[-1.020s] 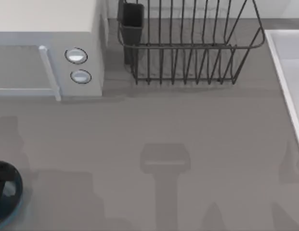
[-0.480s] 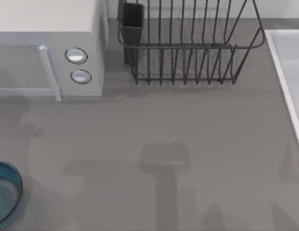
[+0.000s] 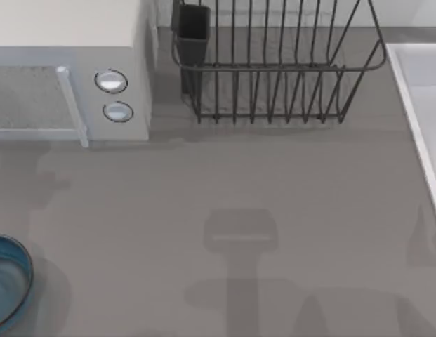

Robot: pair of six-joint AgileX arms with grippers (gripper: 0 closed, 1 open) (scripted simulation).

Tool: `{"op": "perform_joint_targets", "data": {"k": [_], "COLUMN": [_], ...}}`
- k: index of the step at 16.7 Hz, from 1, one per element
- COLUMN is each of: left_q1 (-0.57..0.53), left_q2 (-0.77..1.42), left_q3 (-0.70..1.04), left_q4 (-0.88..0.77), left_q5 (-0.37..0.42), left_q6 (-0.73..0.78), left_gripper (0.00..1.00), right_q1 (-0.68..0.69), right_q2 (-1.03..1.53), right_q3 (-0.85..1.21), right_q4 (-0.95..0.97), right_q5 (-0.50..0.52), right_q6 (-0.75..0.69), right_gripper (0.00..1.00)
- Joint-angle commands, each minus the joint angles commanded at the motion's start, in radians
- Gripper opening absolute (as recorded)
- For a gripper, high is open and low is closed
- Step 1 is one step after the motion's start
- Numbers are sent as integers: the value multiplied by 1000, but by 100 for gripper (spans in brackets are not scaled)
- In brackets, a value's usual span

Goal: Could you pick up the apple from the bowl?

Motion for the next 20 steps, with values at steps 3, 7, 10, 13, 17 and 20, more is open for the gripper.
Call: {"op": "perform_joint_targets", "data": {"k": [3,7,10,13,17,20], "left_q1": [0,-31,-159,-372,-683,-838], "left_q2": [-1,30,110,216,354,427], "left_q3": [2,10,33,57,75,77], "left_q4": [-2,10,52,122,239,317], "left_q5": [0,0,1,3,5,7], "left_q6": [0,-34,-162,-370,-677,-832], "left_gripper": [0,0,0,0,0,0], "right_q1": [0,0,0,0,0,0], "right_q2": [0,0,0,0,0,0], "right_q3": [0,0,0,0,0,0], "right_q4": [0,0,0,0,0,0], "right_q5": [0,0,0,0,0,0], "right_q6": [0,0,0,0,0,0], "right_gripper": [100,100,100,100,100,100]}}
